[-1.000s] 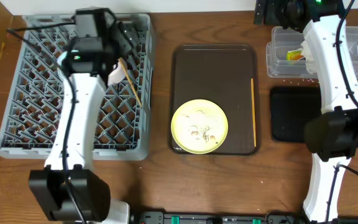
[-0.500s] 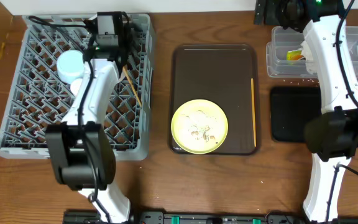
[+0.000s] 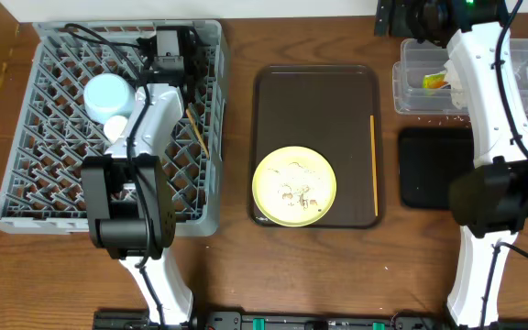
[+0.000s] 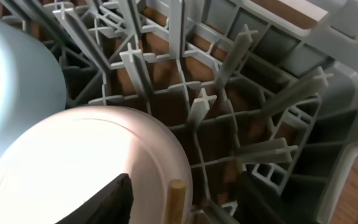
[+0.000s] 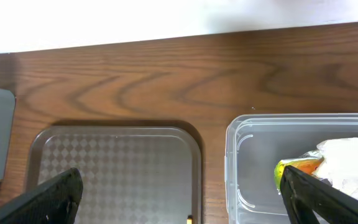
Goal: Sort waste into correct bins and load items into the dishwasher
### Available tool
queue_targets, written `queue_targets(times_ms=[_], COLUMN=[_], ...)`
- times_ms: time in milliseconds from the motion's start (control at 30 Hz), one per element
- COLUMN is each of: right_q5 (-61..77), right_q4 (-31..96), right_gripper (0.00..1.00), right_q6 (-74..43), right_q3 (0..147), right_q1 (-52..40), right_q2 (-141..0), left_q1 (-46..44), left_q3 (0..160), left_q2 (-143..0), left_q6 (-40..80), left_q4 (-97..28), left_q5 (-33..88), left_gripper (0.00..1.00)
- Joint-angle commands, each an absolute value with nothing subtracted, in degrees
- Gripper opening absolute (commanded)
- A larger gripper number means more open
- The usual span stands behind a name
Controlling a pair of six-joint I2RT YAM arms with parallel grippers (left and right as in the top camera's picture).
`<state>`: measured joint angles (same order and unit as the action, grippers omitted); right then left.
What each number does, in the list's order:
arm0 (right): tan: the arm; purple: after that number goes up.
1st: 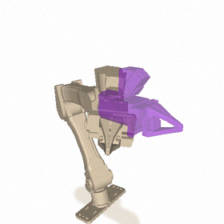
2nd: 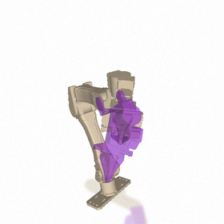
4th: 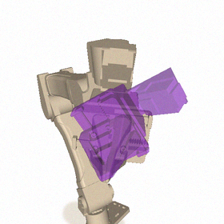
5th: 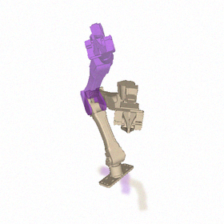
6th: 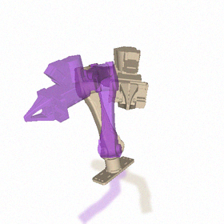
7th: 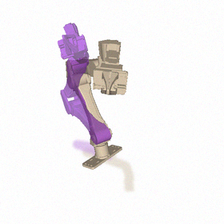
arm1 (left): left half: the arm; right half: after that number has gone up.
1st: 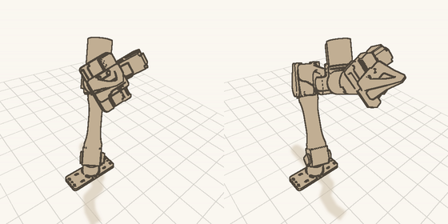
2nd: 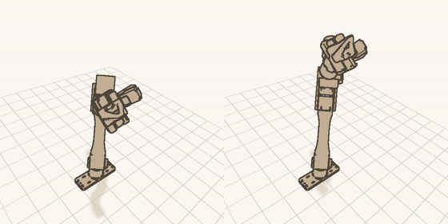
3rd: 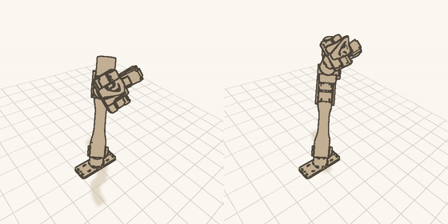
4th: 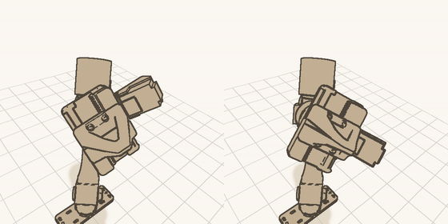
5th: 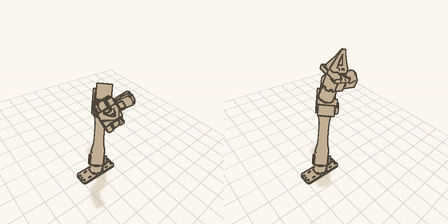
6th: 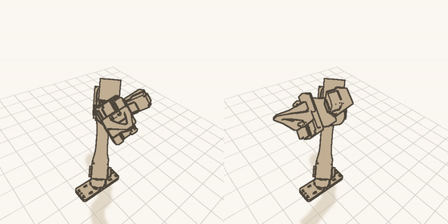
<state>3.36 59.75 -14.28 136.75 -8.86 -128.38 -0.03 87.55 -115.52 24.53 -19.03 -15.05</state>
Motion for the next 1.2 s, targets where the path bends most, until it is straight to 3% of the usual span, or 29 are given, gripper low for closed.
queue_targets(times_ms=[0, 533, 1167], right_q5=[3.2, 3.2, 3.2], right_q4=[59.8, 59.8, 59.8], right_gripper=[0.99, 0.99, 0.99], right_q6=[-14.7, -14.7, -14.7], right_q3=[137.0, 137.0, 137.0], right_q1=[-9.0, -9.1, -9.1], right_q2=[-128.6, -128.6, -128.6], left_q1=[0.0, 0.1, 0.1], left_q3=[88.1, 88.1, 88.1], left_q2=[-115.9, -115.9, -115.9], left_q6=[24.0, 24.0, 24.0], left_q4=[-18.7, -18.7, -20.2], left_q5=[-16.2, -19.3, -21.0], left_gripper=[0.51, 0.29, 0.2])
